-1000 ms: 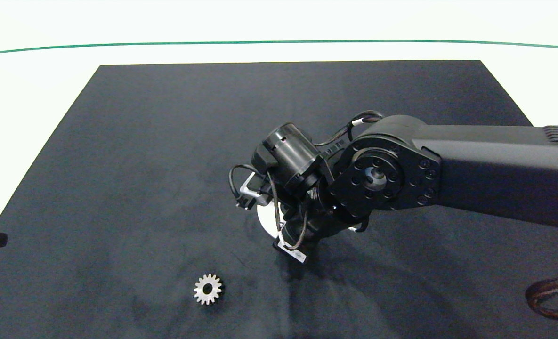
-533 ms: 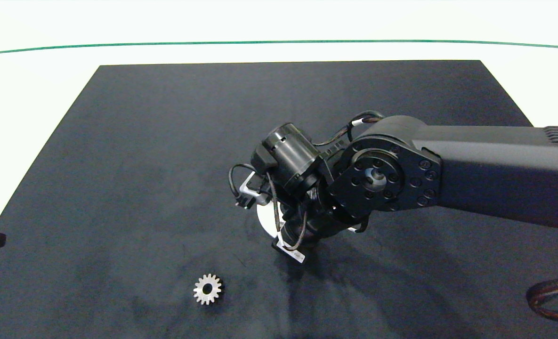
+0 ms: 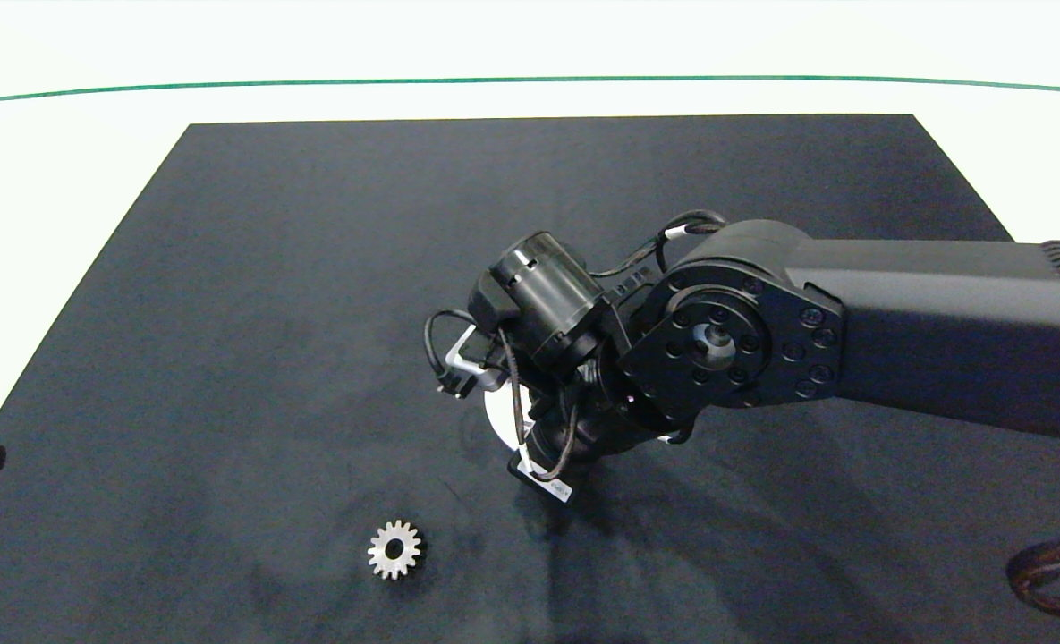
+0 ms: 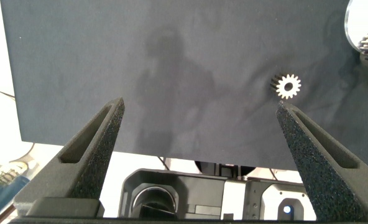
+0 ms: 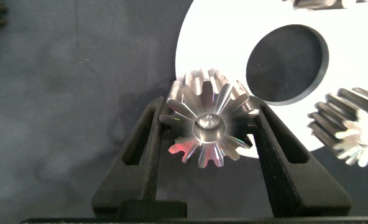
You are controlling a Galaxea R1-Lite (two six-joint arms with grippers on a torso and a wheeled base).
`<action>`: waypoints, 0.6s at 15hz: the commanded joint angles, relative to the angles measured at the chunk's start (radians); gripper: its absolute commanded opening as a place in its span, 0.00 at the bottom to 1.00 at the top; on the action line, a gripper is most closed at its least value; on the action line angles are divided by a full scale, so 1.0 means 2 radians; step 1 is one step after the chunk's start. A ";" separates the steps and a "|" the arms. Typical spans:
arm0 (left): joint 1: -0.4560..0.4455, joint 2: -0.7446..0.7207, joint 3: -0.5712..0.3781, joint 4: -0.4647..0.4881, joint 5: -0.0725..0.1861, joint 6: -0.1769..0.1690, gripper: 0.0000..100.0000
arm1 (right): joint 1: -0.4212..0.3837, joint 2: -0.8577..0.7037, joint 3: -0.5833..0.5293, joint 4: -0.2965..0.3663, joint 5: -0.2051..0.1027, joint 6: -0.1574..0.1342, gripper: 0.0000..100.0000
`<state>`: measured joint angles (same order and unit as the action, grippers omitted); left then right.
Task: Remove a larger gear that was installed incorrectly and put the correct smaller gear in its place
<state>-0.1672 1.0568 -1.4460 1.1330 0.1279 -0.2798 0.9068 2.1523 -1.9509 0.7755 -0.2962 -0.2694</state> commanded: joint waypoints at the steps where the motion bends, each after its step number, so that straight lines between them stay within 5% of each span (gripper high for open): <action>1: 0.000 -0.001 0.000 0.003 0.000 -0.001 1.00 | 0.005 -0.015 0.001 0.003 0.000 0.000 0.19; 5: -0.001 -0.002 0.000 0.003 0.000 -0.001 1.00 | 0.008 -0.059 0.033 0.003 -0.001 0.001 0.12; 7: -0.001 -0.001 0.000 0.003 0.000 -0.001 1.00 | 0.004 -0.101 0.083 0.001 -0.008 0.027 0.07; 9: -0.001 -0.001 0.000 0.003 0.000 -0.001 1.00 | -0.013 -0.150 0.156 0.001 -0.036 0.047 0.07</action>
<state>-0.1683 1.0526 -1.4455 1.1330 0.1274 -0.2800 0.9091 1.9719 -1.7519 0.7745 -0.3347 -0.1989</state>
